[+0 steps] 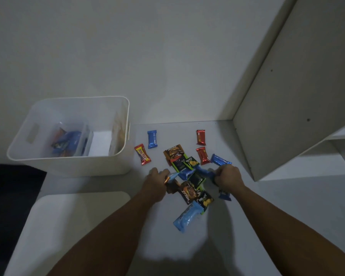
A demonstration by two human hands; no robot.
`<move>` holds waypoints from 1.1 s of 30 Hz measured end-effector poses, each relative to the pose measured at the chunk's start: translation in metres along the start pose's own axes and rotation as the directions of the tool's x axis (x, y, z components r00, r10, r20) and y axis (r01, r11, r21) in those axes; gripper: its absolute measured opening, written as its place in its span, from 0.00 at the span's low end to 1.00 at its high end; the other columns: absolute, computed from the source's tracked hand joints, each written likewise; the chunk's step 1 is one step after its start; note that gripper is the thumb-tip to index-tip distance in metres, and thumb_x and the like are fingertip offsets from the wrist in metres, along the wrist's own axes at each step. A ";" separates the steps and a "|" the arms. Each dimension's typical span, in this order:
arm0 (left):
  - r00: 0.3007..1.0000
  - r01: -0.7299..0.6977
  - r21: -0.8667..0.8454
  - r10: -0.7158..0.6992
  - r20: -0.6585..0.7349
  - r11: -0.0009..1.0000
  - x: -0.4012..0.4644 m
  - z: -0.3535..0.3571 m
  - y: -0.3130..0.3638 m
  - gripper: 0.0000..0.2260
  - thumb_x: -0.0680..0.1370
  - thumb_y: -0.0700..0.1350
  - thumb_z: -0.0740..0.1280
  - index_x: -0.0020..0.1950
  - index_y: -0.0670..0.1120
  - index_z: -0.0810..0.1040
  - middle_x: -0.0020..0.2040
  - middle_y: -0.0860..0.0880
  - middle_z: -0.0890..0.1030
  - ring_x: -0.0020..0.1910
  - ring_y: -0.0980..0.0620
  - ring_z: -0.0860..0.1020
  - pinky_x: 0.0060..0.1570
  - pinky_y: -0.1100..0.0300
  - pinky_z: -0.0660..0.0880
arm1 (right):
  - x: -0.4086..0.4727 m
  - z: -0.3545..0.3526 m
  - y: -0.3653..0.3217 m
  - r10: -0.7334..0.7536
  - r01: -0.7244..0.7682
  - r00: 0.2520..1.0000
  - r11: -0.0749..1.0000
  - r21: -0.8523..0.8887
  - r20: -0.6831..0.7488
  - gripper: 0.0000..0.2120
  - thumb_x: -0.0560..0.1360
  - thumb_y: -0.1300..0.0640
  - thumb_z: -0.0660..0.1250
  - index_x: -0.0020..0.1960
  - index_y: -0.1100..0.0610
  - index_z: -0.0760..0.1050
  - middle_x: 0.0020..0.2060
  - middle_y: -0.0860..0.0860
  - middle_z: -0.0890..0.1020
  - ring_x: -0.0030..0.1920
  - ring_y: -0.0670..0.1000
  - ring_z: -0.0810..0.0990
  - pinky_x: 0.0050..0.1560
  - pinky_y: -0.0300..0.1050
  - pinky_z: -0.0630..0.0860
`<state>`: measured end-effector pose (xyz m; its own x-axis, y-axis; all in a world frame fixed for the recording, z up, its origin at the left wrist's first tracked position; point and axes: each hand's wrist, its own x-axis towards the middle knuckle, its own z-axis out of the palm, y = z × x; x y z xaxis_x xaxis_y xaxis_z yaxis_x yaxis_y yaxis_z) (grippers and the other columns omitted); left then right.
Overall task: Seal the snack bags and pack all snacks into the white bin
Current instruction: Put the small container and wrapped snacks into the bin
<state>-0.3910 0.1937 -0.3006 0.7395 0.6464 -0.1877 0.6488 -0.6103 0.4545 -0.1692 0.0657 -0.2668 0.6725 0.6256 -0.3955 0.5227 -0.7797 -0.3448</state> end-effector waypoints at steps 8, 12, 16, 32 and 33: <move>0.998 0.051 0.058 -0.053 0.030 0.997 0.011 -0.056 0.008 0.22 0.76 0.39 0.64 0.67 0.52 0.67 0.57 0.43 0.68 0.51 0.42 0.76 0.54 0.50 0.76 | -0.001 -0.058 -0.053 -0.108 0.108 0.994 0.992 0.061 0.000 0.04 0.74 0.61 0.71 0.45 0.61 0.83 0.42 0.56 0.83 0.45 0.53 0.82 0.43 0.46 0.79; 0.999 0.023 0.030 -0.022 -0.027 0.999 0.015 -0.090 0.017 0.21 0.75 0.36 0.63 0.66 0.51 0.69 0.59 0.41 0.68 0.52 0.39 0.76 0.54 0.48 0.75 | -0.005 -0.083 -0.086 -0.154 0.153 0.988 0.984 0.087 0.000 0.02 0.71 0.62 0.72 0.43 0.59 0.84 0.41 0.55 0.84 0.39 0.51 0.81 0.37 0.42 0.77; 0.998 0.034 0.000 -0.033 -0.061 0.999 0.017 -0.135 0.023 0.21 0.74 0.36 0.64 0.66 0.49 0.70 0.58 0.40 0.68 0.51 0.36 0.76 0.54 0.50 0.74 | -0.010 -0.106 -0.127 -0.202 0.207 0.978 0.964 0.165 -0.045 0.05 0.71 0.62 0.72 0.36 0.56 0.81 0.37 0.53 0.82 0.38 0.51 0.80 0.34 0.43 0.78; 0.946 0.254 -0.124 -0.273 -0.173 0.959 -0.010 -0.265 -0.079 0.10 0.73 0.35 0.62 0.48 0.49 0.67 0.51 0.37 0.73 0.45 0.34 0.77 0.39 0.53 0.72 | -0.023 -0.074 -0.320 -0.365 0.347 0.931 0.880 0.325 -0.005 0.08 0.71 0.61 0.71 0.46 0.66 0.82 0.43 0.61 0.84 0.41 0.58 0.83 0.37 0.47 0.81; 0.941 0.281 -0.113 -0.297 -0.161 0.953 -0.012 -0.263 -0.091 0.10 0.73 0.35 0.63 0.47 0.48 0.66 0.51 0.37 0.74 0.46 0.35 0.77 0.41 0.54 0.71 | -0.023 -0.066 -0.329 -0.365 0.346 0.931 0.884 0.315 0.002 0.09 0.72 0.60 0.70 0.47 0.66 0.82 0.43 0.61 0.84 0.42 0.58 0.84 0.38 0.48 0.81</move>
<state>-0.5061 0.3623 -0.1106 0.4747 0.8633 -0.1713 0.8060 -0.3482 0.4787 -0.3225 0.3063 -0.0878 0.4342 0.8671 -0.2440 0.5296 -0.4649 -0.7095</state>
